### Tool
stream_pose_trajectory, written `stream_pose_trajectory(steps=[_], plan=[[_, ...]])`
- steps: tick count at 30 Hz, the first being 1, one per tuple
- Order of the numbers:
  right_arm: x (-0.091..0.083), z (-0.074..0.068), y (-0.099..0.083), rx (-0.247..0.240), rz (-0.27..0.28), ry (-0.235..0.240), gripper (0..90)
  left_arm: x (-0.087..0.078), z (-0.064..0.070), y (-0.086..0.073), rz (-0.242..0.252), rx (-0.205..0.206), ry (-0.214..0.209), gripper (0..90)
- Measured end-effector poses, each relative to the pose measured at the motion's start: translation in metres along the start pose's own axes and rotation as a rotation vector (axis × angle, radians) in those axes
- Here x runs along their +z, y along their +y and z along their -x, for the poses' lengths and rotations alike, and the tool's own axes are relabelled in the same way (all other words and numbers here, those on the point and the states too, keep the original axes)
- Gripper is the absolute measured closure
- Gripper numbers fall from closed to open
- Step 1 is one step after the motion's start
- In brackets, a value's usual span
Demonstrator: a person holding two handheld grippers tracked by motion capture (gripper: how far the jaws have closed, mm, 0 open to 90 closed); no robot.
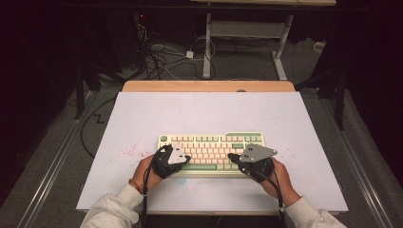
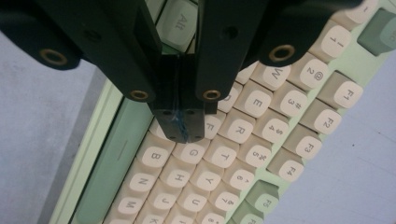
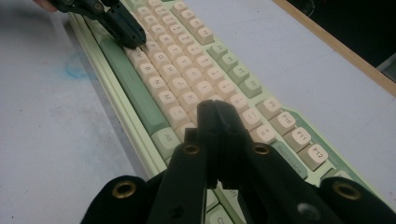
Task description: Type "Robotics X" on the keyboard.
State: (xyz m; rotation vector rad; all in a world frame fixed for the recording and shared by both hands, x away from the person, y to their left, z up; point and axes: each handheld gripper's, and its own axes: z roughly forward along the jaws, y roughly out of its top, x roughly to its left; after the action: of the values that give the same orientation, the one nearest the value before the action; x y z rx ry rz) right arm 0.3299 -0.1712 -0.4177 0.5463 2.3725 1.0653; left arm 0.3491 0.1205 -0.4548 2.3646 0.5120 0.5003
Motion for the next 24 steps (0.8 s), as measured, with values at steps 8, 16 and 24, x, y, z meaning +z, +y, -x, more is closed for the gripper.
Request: stream_pose_trajectory(steps=[8,16,24], plan=[[-0.002,0.001,0.0,0.003,0.006,-0.005,90.0,-0.011,-0.001,0.002,0.047,-0.007,0.015,87.4],[-0.001,0.0,0.0,-0.001,0.005,-0.005,90.0,-0.018,-0.004,-0.001,0.062,-0.016,0.026,87.4],[0.0,0.0,0.0,-0.002,0.004,-0.006,90.0,-0.021,-0.007,-0.006,0.062,-0.028,0.04,87.4]])
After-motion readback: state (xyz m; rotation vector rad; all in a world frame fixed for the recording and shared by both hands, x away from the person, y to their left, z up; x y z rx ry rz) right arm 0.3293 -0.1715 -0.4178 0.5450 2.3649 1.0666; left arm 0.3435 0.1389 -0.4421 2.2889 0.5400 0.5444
